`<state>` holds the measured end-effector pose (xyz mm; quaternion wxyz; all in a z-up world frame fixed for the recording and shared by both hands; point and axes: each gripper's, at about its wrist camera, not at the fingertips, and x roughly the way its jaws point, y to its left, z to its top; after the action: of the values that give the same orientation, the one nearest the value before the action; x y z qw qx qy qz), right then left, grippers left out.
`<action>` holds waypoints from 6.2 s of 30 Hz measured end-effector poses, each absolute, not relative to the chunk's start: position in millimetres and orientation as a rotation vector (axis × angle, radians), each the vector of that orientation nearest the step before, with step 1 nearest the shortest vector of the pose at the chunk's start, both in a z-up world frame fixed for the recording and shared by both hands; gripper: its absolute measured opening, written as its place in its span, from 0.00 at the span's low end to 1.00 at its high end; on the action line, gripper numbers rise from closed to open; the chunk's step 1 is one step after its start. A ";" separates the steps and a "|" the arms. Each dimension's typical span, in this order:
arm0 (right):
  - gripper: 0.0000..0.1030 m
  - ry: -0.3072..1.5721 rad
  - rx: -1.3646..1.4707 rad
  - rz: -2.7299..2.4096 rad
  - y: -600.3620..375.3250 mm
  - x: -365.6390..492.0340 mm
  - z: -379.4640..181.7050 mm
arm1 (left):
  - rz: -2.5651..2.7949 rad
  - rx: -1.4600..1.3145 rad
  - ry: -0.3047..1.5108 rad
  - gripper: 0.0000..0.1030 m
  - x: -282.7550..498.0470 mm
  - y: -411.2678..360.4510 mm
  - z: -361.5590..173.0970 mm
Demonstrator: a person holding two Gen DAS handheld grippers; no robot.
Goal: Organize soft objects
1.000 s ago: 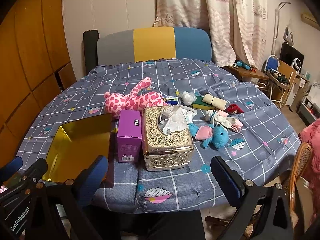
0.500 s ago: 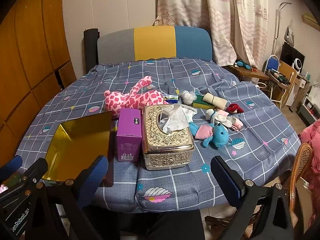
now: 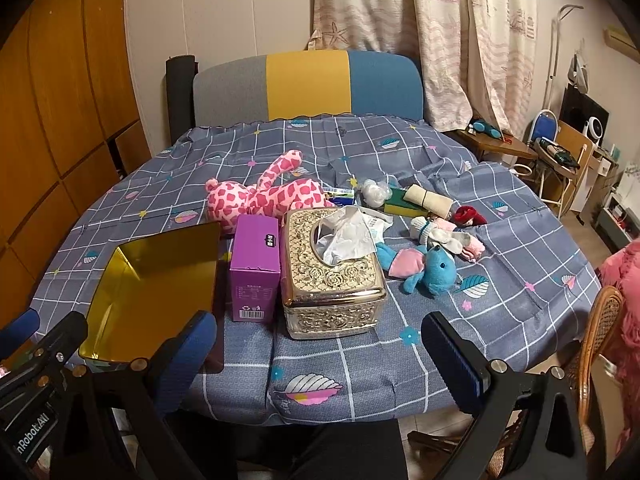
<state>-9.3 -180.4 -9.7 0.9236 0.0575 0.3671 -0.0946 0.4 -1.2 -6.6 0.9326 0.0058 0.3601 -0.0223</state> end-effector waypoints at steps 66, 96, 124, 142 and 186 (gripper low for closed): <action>1.00 0.795 0.435 -0.629 -482.3 -24.3 -115.7 | -0.501 0.300 1.109 0.71 186.3 -369.5 -167.8; 1.00 0.843 0.450 -0.550 -486.2 30.2 -150.5 | -0.819 0.036 0.885 0.20 144.4 -304.2 -70.5; 0.73 1.005 -0.098 -0.261 -445.1 238.2 -209.2 | -0.383 -0.156 0.769 0.20 153.0 -15.5 -34.5; 0.40 0.998 0.143 -0.275 -446.9 222.8 -192.0 | -0.099 -0.249 0.859 0.20 203.7 110.3 -104.8; 0.40 0.702 0.172 0.107 -236.4 128.4 -21.2 | 0.008 -0.405 0.787 0.41 195.2 189.2 -125.2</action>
<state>128.4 -236.4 -21.2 0.9340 0.0840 0.3434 0.0521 195.2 189.2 -125.2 0.9037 -0.1957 0.3807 0.0038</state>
